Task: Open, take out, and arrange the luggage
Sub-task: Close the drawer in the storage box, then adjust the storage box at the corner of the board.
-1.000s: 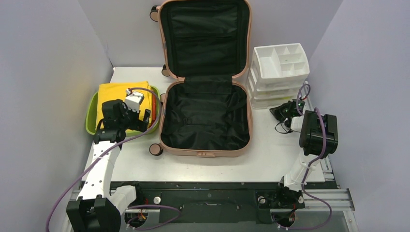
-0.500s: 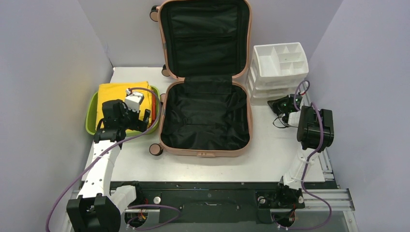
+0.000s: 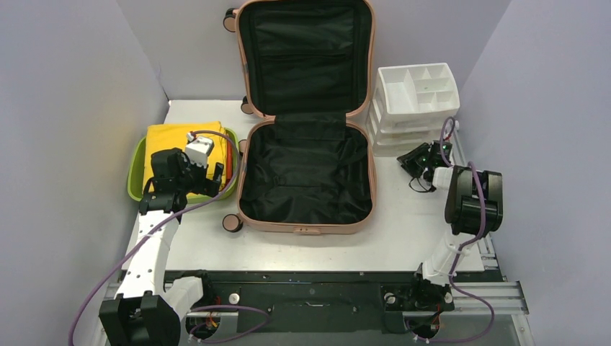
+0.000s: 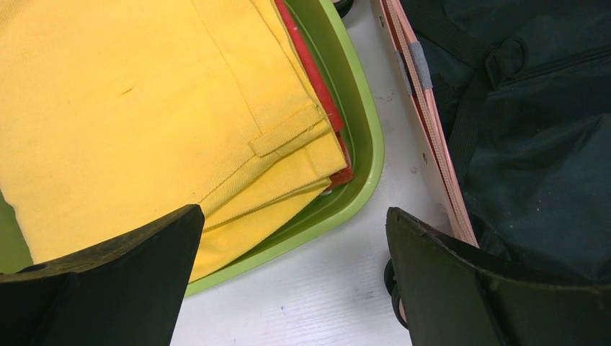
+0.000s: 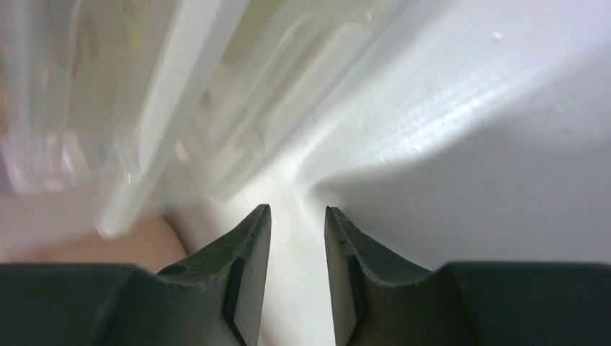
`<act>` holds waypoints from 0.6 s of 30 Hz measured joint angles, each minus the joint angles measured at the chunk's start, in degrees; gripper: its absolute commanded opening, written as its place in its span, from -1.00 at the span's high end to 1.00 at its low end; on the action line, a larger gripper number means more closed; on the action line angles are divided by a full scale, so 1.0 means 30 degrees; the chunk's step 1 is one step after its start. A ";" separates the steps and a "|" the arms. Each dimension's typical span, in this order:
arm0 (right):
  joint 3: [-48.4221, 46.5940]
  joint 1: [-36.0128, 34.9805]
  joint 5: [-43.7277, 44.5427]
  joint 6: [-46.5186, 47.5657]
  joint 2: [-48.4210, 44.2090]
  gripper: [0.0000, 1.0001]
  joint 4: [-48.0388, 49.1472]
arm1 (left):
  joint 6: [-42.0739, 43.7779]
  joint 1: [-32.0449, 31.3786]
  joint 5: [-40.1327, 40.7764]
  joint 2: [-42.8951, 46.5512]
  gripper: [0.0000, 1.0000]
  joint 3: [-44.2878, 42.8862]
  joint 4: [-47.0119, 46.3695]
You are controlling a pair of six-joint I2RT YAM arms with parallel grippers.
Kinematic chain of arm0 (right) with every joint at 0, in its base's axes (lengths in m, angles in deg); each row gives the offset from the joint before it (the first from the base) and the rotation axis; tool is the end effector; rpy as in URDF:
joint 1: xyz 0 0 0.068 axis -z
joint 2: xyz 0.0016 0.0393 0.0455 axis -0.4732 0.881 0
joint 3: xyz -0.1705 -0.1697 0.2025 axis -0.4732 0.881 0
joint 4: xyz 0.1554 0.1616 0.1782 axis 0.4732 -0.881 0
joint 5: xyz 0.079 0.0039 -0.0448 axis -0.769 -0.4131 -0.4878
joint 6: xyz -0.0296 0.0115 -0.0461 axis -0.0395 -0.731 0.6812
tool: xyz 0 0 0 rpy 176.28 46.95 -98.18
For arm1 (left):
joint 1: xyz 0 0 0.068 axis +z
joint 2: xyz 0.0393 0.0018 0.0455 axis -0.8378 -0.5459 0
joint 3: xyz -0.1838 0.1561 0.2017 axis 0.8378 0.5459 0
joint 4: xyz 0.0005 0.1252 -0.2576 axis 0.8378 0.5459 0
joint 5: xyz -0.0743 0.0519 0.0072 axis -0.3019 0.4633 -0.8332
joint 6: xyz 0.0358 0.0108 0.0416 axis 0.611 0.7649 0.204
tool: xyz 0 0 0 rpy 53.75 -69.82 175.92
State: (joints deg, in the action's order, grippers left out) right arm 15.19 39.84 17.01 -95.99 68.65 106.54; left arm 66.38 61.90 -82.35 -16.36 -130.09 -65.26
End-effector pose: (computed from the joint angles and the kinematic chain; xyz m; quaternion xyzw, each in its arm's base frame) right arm 0.4057 -0.0688 0.1411 0.3902 0.7965 0.3049 0.3469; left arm 0.2247 0.0102 0.3168 0.1574 0.8664 -0.0129 0.4738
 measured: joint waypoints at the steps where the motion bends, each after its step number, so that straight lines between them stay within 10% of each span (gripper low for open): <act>1: 0.0095 0.0000 0.0080 0.0663 -0.0437 0.37 -0.0707 | 0.0000 0.0000 -0.0022 0.0007 -0.93 0.0000 0.0000; 18: 0.0204 0.0401 -0.1588 0.3716 -0.7308 0.78 -0.4255 | -0.0007 0.0007 -0.0772 0.0444 -0.93 0.0000 0.0007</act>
State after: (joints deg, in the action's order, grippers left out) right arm 15.80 41.04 12.24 -84.84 46.73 93.77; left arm 66.36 61.93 -84.67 -15.02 -130.09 -65.24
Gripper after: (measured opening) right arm 0.124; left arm 0.964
